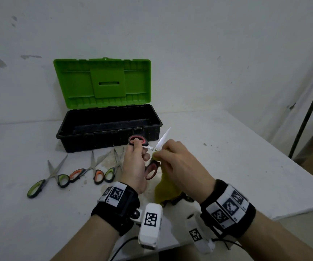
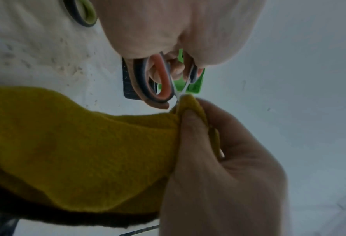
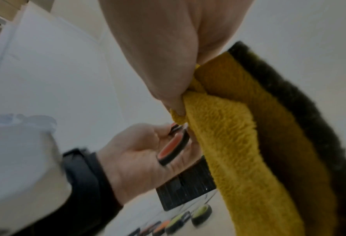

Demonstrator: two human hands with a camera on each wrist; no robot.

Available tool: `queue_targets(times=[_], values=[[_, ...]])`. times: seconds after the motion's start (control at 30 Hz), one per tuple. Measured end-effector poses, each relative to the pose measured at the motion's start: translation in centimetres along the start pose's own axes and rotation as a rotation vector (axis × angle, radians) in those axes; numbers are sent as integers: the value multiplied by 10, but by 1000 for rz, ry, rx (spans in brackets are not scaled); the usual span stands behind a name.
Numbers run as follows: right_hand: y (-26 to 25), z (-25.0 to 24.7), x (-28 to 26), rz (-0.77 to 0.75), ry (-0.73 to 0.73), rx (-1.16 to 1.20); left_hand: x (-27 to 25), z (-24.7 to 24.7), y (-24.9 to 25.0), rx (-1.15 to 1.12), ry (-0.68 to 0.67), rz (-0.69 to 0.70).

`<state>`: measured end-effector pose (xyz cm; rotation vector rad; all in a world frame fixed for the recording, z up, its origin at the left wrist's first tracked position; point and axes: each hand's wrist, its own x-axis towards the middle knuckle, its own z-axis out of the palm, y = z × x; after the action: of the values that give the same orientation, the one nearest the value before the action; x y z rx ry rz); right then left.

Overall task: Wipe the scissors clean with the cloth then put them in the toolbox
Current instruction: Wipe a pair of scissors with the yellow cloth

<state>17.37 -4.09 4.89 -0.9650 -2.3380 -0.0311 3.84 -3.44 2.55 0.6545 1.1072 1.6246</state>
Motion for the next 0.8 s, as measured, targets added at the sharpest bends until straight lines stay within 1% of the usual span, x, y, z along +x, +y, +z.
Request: queue_targets(times=[0.07, 0.17, 0.2, 0.3, 0.37, 0.47, 0.53, 0.63, 0.8], values=[[-1, 4, -1, -11, -29, 1, -1, 0, 0, 14, -8, 3], [7, 2, 3, 60, 29, -17, 0, -3, -2, 9, 6, -13], [8, 0, 4, 59, 43, -20, 0, -4, -2, -3, -7, -18], [0, 3, 4, 6, -14, -38, -3, -4, 0, -38, -76, -33], [0, 7, 3, 22, -28, -60, -5, -5, 1, -48, -99, -38], [6, 8, 3, 101, 28, -87, -4, -7, 1, -65, -121, -20], [3, 7, 5, 89, 34, -61, -4, -6, 1, -82, -129, -13], [-7, 8, 9, 52, -10, -47, -8, -3, 0, -65, -155, 2], [-3, 9, 10, 106, -88, -108, -10, -7, -3, -20, -169, 45]])
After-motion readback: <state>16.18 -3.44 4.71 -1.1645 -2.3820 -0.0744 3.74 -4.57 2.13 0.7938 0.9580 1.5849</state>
